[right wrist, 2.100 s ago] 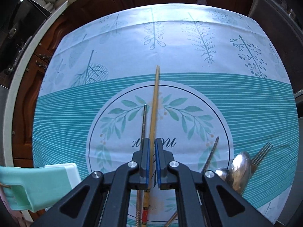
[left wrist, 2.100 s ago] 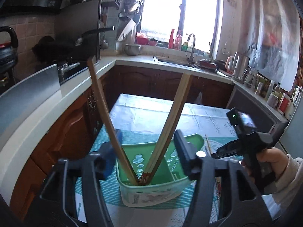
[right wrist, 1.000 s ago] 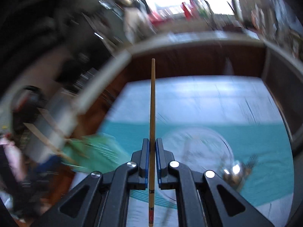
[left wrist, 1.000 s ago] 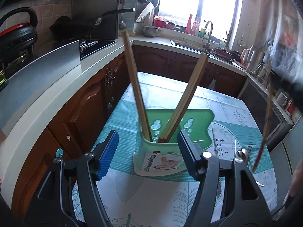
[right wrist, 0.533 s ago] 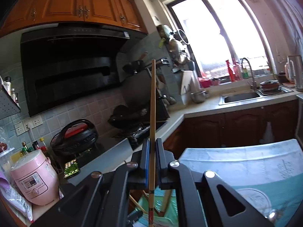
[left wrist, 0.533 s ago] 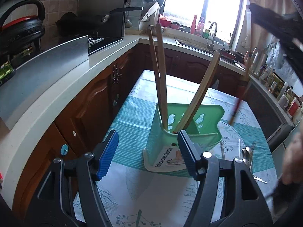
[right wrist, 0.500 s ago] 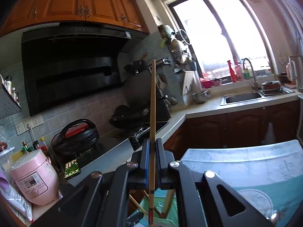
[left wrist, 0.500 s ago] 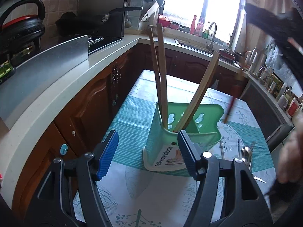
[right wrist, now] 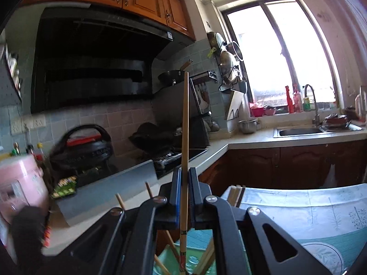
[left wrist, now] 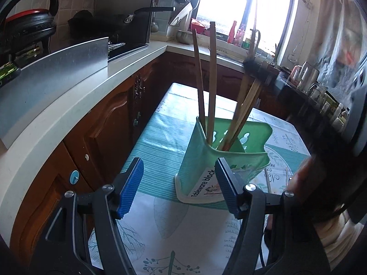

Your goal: Organize utensils

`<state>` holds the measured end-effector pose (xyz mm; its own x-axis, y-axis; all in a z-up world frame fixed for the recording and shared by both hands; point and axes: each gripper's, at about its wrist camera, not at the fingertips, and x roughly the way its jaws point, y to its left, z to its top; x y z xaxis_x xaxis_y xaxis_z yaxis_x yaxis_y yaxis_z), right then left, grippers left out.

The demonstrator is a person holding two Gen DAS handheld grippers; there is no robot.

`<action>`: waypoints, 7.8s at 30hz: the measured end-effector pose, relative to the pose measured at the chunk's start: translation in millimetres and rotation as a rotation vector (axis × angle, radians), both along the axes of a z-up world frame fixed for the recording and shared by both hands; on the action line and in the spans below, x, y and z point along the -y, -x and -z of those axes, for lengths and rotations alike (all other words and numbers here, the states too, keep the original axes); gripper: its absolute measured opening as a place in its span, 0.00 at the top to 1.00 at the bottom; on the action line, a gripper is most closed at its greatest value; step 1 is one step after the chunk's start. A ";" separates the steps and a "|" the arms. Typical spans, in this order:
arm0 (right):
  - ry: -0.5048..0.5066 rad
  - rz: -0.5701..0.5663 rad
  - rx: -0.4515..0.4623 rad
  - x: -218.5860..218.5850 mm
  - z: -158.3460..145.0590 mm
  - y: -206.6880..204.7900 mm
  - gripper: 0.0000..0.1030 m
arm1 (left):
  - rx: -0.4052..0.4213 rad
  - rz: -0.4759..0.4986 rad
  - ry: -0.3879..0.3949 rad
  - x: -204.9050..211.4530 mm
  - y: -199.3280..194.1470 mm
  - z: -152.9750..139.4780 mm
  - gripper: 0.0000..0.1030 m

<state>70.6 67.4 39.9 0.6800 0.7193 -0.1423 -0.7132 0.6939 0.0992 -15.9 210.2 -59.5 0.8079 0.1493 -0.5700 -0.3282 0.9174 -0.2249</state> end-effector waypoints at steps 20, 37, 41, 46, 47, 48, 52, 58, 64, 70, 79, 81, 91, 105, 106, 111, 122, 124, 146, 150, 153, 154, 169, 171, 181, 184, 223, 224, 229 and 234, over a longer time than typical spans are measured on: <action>0.180 0.116 -0.319 100.6 34.8 14.7 0.73 | -0.056 0.186 -0.052 65.5 -14.0 11.9 0.40; 0.230 0.260 -0.649 223.4 55.8 -10.5 0.73 | -0.270 0.415 -0.121 190.9 -80.8 36.7 0.40; 0.268 0.253 -0.781 233.7 72.7 -37.3 0.73 | -0.349 0.432 -0.170 215.2 -119.3 50.4 0.40; 0.285 0.277 -0.895 234.8 90.4 -71.2 0.73 | -0.501 0.428 -0.150 224.8 -172.2 76.2 0.40; 0.283 0.275 -0.916 234.7 93.2 -76.6 0.73 | -0.530 0.425 -0.139 225.1 -180.0 82.2 0.42; 0.276 0.287 -0.954 234.9 98.9 -85.9 0.73 | -0.546 0.424 -0.135 224.2 -183.5 85.8 0.42; 0.293 0.299 -1.046 230.4 114.6 -107.6 0.73 | -0.614 0.430 -0.117 225.2 -201.2 98.7 0.43; 0.333 0.330 -1.118 228.1 128.9 -123.6 0.73 | -0.664 0.417 -0.115 223.4 -216.4 108.3 0.45; 0.325 0.337 -1.140 228.3 130.7 -129.3 0.73 | -0.699 0.452 -0.125 231.1 -223.6 102.8 0.69; 0.335 0.334 -1.149 225.7 135.0 -133.6 0.73 | -0.707 0.447 -0.110 233.9 -225.4 102.1 0.94; 0.375 0.359 -1.165 223.4 143.2 -143.3 0.73 | -0.658 0.430 0.009 217.6 -209.6 102.2 0.97; 0.394 0.370 -1.166 221.5 144.5 -145.0 0.73 | -0.640 0.425 0.010 214.5 -202.5 101.5 0.97; 0.549 0.406 -1.118 187.7 151.0 -147.9 0.77 | -0.565 0.441 0.047 199.9 -169.5 91.8 0.97; 0.646 0.415 -1.078 161.9 152.1 -147.8 0.95 | -0.523 0.463 0.093 178.3 -147.1 80.9 0.97; 0.630 0.408 -1.082 163.6 151.9 -147.6 0.95 | -0.518 0.464 0.089 176.5 -144.8 79.2 0.97; 0.515 0.366 -1.054 168.2 143.9 -140.2 0.95 | -0.477 0.467 0.090 175.1 -139.1 72.9 0.97; 0.264 0.272 -0.906 183.8 104.6 -97.0 0.96 | -0.331 0.474 0.061 172.7 -101.2 47.9 0.97; 0.229 0.272 -0.897 190.1 100.8 -90.8 0.96 | -0.347 0.479 0.057 178.0 -101.3 48.9 0.97; 0.296 0.271 -0.987 194.3 125.1 -94.8 0.96 | -0.732 0.509 -0.042 195.5 -171.7 83.7 0.68; 0.287 0.260 -0.995 194.4 124.6 -95.7 0.96 | -0.785 0.528 -0.087 206.4 -183.9 81.0 0.81; 0.277 0.251 -1.010 196.9 125.4 -97.8 0.96 | -0.803 0.559 -0.078 210.8 -189.8 78.1 0.97; 0.275 0.249 -1.014 197.8 125.7 -98.2 0.96 | -0.792 0.556 -0.080 210.9 -190.1 76.3 0.97; 0.132 0.194 -0.899 212.3 87.1 -76.0 0.96 | -0.219 0.442 -0.154 183.8 -94.9 -34.5 0.97; 0.105 0.180 -0.828 209.2 69.4 -66.2 0.96 | -0.141 0.411 -0.171 170.4 -71.4 -55.6 0.97; 0.041 0.133 -0.520 171.3 -10.9 -34.8 0.97 | 0.169 0.257 -0.224 88.2 2.2 -172.7 0.97; 0.044 0.114 -0.471 156.9 -29.2 -32.4 1.00 | 0.225 0.202 -0.218 57.7 6.7 -196.7 0.97; 0.178 0.153 -0.667 116.9 24.1 -90.2 0.99 | 0.196 0.117 -0.164 39.9 -33.7 -59.4 0.41; 0.188 0.157 -0.677 117.8 26.3 -93.3 0.98 | 0.191 0.118 -0.160 45.6 -31.2 -60.9 0.41; 0.254 0.164 -0.715 118.6 34.9 -106.0 0.72 | 0.136 0.144 -0.121 72.2 -25.3 -54.4 0.41; 0.382 0.168 -0.773 116.4 52.1 -131.3 0.69 | 0.094 0.161 -0.075 90.2 -24.0 -31.6 0.41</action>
